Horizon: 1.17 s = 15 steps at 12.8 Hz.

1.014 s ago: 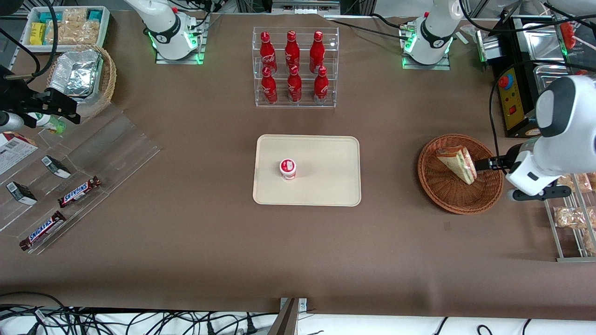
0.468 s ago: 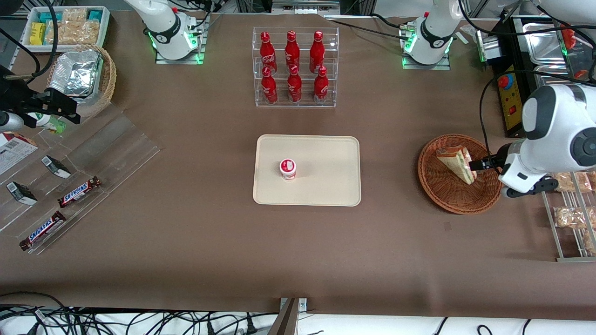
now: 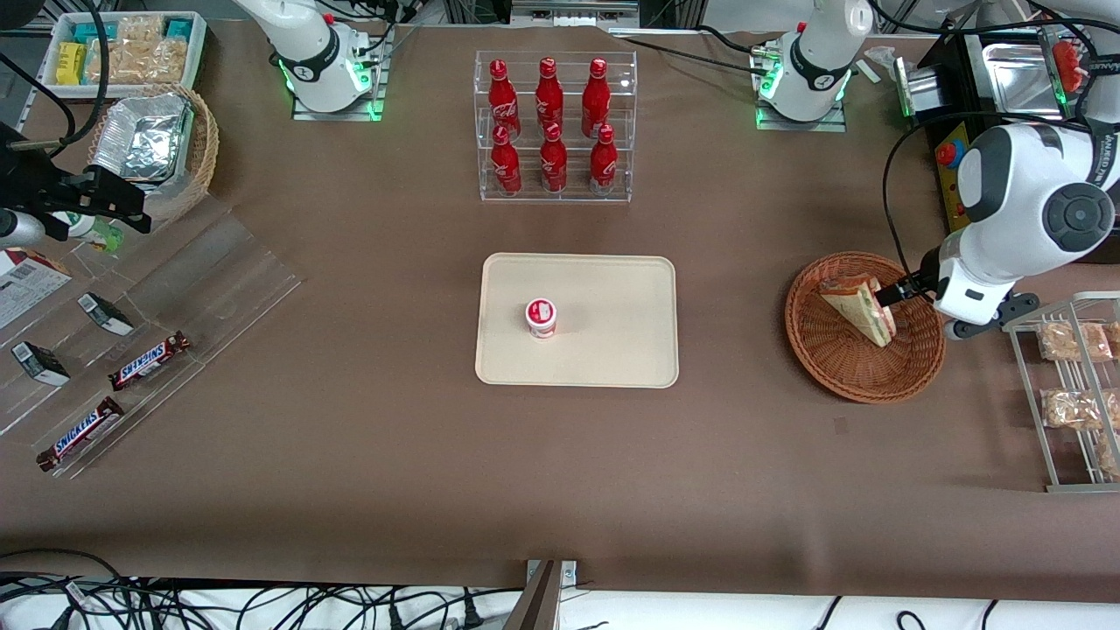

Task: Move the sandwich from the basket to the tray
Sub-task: 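Lower the open left gripper around the sandwich and close it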

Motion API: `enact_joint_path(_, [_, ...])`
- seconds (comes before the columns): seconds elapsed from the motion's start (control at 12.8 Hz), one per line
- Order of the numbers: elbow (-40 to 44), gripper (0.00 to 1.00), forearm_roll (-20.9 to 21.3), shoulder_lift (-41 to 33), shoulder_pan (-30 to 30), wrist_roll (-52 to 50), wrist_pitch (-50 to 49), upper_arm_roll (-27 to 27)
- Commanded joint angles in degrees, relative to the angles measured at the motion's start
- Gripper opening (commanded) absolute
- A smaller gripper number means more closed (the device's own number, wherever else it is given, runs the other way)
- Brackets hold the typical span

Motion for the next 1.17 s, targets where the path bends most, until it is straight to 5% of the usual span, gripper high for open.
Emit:
enact_joint_path(0.0, [-7.5, 1.0, 0.5, -3.3, 0.2, -5.5, 7.3, -0.6])
enact_joint_path(1.09, [-14.7, 1.0, 1.3, 0.7, -0.7, -18.6, 22.5, -1.3])
